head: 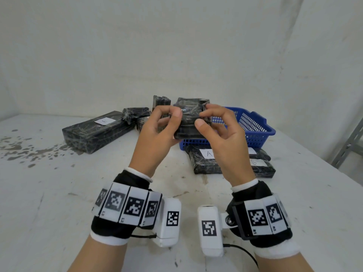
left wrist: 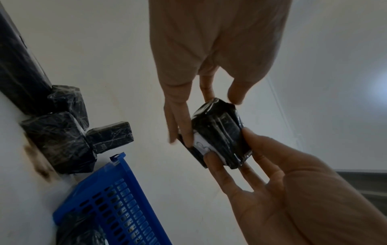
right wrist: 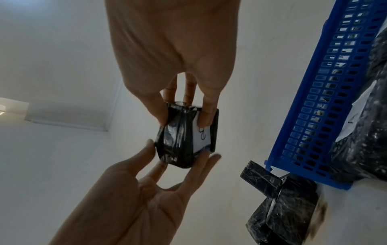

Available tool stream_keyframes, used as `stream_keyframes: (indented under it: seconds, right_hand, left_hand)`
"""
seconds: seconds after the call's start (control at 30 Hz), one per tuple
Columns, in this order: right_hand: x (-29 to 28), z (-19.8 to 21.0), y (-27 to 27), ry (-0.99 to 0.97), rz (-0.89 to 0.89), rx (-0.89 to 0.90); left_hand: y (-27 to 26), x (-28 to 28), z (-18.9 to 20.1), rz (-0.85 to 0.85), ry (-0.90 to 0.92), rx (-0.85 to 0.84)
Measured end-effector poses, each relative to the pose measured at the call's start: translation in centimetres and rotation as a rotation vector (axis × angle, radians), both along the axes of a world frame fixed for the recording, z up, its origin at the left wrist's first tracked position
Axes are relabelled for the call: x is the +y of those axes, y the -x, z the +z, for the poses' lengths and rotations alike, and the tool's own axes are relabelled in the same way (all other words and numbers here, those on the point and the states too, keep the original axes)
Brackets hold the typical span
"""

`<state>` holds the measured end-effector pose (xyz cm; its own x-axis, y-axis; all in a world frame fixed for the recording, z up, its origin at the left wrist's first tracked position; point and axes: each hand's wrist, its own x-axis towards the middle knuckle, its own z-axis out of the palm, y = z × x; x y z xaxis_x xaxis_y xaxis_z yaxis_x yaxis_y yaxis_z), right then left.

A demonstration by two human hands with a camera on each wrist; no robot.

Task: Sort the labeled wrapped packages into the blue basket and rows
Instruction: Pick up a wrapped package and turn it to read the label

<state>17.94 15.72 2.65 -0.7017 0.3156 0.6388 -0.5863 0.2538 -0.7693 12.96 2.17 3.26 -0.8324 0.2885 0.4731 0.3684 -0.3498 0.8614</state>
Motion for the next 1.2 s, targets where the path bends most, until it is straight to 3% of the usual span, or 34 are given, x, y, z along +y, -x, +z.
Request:
stream_keyframes:
  seconds: [0.3, 0.63, 1.07, 1.2]
  right_hand:
    - [-0.22, 0.45, -0.61, 0.019, 0.053, 0.043]
    - [-0.17, 0.41, -0.36, 0.082, 0.070, -0.045]
    - [-0.03, 0.25, -0.28, 0.039, 0.049, -0.064]
    - [-0.07, 0.03, 0.07, -0.036, -0.033, -0.082]
  left_hand:
    - [-0.03, 0.05, 0.01, 0.031, 0.000, -0.017]
    - [-0.35, 0.05, 0.19, 0.096, 0.049, 0.101]
    - [0.35, 0.00, -0.31, 0.140, 0.089, 0.137]
    - [0.15, -0.06, -0.22, 0.152, 0.093, 0.115]
